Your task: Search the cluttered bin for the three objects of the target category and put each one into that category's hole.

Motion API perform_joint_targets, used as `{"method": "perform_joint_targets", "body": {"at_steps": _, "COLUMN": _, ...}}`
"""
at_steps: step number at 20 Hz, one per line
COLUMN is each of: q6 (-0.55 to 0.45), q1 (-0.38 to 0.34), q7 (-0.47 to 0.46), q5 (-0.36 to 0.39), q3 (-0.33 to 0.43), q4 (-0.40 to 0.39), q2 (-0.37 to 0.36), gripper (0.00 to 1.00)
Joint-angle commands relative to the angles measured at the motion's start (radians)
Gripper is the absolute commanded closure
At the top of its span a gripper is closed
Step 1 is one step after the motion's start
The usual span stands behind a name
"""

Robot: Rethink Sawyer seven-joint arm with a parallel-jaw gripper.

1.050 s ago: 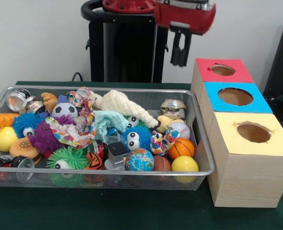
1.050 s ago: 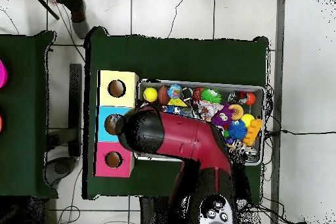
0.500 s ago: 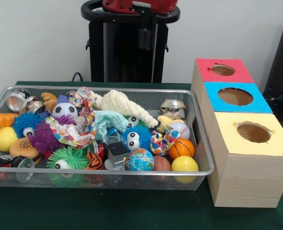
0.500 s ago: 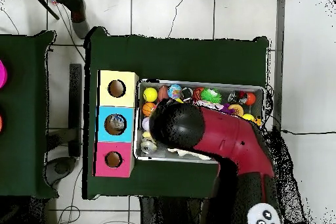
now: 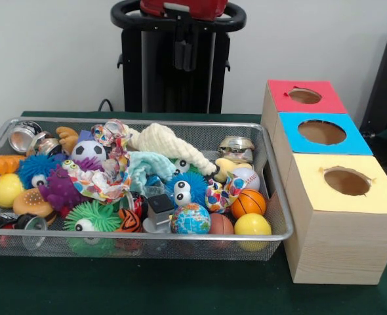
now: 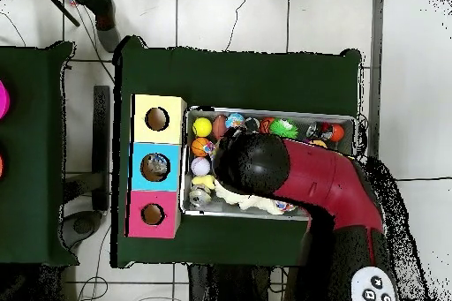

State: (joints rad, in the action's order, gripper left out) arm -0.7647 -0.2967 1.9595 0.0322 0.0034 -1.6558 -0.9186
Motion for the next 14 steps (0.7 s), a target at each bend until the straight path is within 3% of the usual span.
{"method": "perform_joint_targets", "body": {"at_steps": 1, "q6": -0.079, "q1": -0.031, "q7": -0.186, "q5": 0.048, "q3": 0.140, "q4": -0.021, "q2": -0.008, "gripper": 1.00}}
{"method": "perform_joint_targets", "body": {"at_steps": 14, "q6": -0.039, "q1": -0.089, "q7": -0.181, "q5": 0.123, "q3": 0.198, "q4": -0.009, "q2": 0.027, "gripper": 1.00}}
